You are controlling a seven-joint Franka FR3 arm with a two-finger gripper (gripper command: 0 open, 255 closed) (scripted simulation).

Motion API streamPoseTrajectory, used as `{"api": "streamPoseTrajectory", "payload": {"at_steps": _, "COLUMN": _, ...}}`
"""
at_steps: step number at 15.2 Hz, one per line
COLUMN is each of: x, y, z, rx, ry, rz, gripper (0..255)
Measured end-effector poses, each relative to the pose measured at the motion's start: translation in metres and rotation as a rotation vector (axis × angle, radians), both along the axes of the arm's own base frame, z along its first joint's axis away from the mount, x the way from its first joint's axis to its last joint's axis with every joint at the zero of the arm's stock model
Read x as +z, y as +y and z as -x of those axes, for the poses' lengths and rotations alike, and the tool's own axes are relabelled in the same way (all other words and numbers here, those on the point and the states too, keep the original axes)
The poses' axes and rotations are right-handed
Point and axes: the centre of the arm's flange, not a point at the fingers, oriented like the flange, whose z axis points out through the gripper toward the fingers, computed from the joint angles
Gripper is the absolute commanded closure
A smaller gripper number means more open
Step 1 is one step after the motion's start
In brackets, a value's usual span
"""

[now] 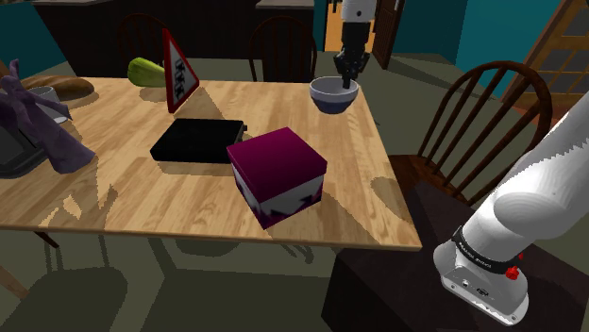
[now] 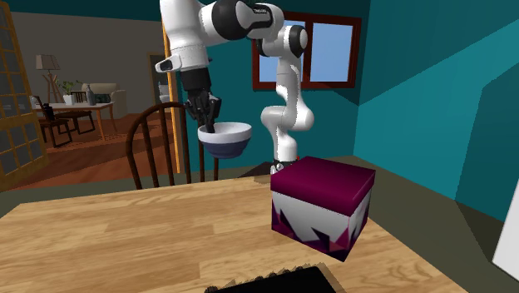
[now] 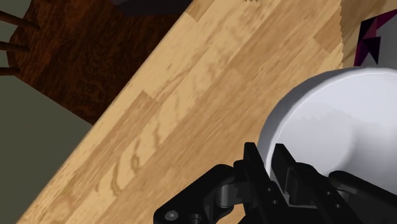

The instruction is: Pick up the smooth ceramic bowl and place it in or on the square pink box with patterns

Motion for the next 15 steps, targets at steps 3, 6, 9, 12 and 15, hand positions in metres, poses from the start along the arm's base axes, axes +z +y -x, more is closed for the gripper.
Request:
{"api": "streamPoseTrajectory", "payload": {"at_steps": 3, "x": 0.015, "y": 0.003, "z": -0.001, "rx": 0.0, "ry": 0.0, "rz": 0.0, "gripper": 255}}
{"api": "streamPoseTrajectory", "payload": {"at_steps": 6, "x": 0.031, "y": 0.003, "z": -0.002, "rx": 0.0, "ry": 0.0, "rz": 0.0, "gripper": 255}}
{"api": "streamPoseTrajectory", "payload": {"at_steps": 9, "x": 0.047, "y": 0.002, "z": 0.0, "rx": 0.0, "ry": 0.0, "rz": 0.0, "gripper": 255}}
{"api": "streamPoseTrajectory", "payload": {"at_steps": 12, "x": 0.059, "y": 0.018, "z": 0.003, "rx": 0.001, "ry": 0.0, "rz": 0.0, "gripper": 255}}
{"api": "streamPoseTrajectory", "payload": {"at_steps": 15, "x": 0.061, "y": 0.051, "z": 0.008, "rx": 0.001, "ry": 0.0, "rz": 0.0, "gripper": 255}}
